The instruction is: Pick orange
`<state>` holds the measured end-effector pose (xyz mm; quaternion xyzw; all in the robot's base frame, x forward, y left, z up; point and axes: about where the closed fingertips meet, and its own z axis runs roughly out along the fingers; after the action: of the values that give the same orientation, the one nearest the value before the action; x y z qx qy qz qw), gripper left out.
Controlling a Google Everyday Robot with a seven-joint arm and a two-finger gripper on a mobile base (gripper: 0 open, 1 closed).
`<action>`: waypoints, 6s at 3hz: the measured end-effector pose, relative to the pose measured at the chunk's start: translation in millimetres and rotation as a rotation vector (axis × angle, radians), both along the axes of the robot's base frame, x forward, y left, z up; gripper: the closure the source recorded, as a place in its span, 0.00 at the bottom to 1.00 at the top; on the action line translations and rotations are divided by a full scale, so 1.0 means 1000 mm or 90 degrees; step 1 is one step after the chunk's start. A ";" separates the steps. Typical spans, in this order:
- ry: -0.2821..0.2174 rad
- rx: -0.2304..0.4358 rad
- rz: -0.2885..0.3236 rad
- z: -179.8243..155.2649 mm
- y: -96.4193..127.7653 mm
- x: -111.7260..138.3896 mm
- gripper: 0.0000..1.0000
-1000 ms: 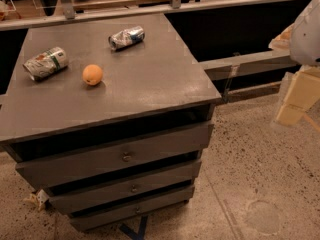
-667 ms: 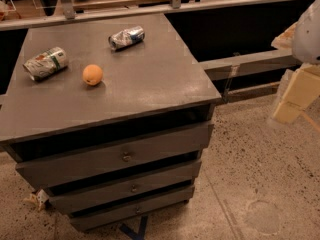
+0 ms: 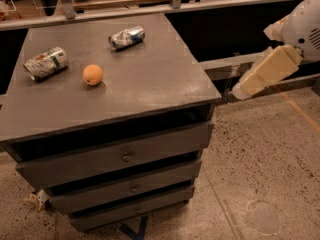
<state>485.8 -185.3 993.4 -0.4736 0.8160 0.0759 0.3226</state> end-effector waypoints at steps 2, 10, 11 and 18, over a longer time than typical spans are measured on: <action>-0.123 0.201 0.036 0.039 0.086 0.083 0.00; -0.078 0.431 0.103 -0.103 0.290 0.092 0.00; -0.108 0.422 0.076 -0.100 0.286 0.097 0.00; -0.138 0.339 0.152 -0.151 0.332 0.199 0.00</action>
Offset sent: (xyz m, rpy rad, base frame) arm 0.1309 0.1399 0.0581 0.4734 -0.2792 0.1297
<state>684.9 147.0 842.8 -0.4702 0.6669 0.2738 0.5091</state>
